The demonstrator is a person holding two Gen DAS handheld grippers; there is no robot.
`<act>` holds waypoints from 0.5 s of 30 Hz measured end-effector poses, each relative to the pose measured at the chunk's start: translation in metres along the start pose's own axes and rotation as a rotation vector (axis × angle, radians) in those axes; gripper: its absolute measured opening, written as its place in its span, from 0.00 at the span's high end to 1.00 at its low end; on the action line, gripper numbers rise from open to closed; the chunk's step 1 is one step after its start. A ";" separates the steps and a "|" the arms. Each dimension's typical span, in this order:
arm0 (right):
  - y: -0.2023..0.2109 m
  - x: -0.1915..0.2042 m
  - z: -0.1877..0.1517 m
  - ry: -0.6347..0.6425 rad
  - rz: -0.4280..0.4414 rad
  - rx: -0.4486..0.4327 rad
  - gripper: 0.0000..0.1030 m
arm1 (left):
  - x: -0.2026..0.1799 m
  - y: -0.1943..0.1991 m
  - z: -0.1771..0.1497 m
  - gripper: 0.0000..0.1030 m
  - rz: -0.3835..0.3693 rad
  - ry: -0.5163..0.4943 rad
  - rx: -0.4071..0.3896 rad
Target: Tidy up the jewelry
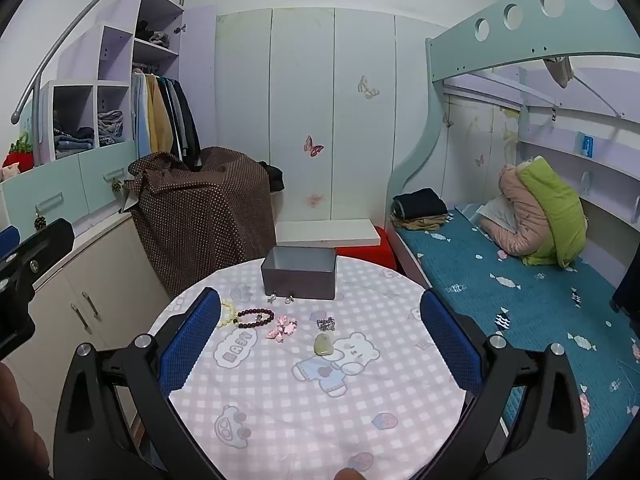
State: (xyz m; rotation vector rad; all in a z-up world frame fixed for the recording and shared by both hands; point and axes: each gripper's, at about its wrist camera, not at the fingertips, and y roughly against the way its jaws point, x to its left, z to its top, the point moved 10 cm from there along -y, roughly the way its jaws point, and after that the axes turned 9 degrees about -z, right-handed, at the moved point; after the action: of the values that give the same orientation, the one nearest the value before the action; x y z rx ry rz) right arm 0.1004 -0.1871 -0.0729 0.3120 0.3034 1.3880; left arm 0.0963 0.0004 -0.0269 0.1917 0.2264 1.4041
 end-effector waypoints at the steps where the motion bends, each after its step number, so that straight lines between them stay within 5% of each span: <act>1: 0.000 0.000 0.000 0.000 0.002 -0.003 0.07 | 0.000 0.000 0.000 0.05 0.000 0.000 -0.001; 15: 0.008 -0.006 0.010 0.000 -0.020 -0.024 0.07 | -0.005 0.005 0.007 0.05 -0.007 0.021 -0.007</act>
State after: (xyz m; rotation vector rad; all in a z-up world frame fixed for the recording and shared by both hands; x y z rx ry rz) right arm 0.0964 -0.1922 -0.0603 0.2879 0.2890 1.3711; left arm 0.0923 -0.0038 -0.0187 0.1703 0.2388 1.4002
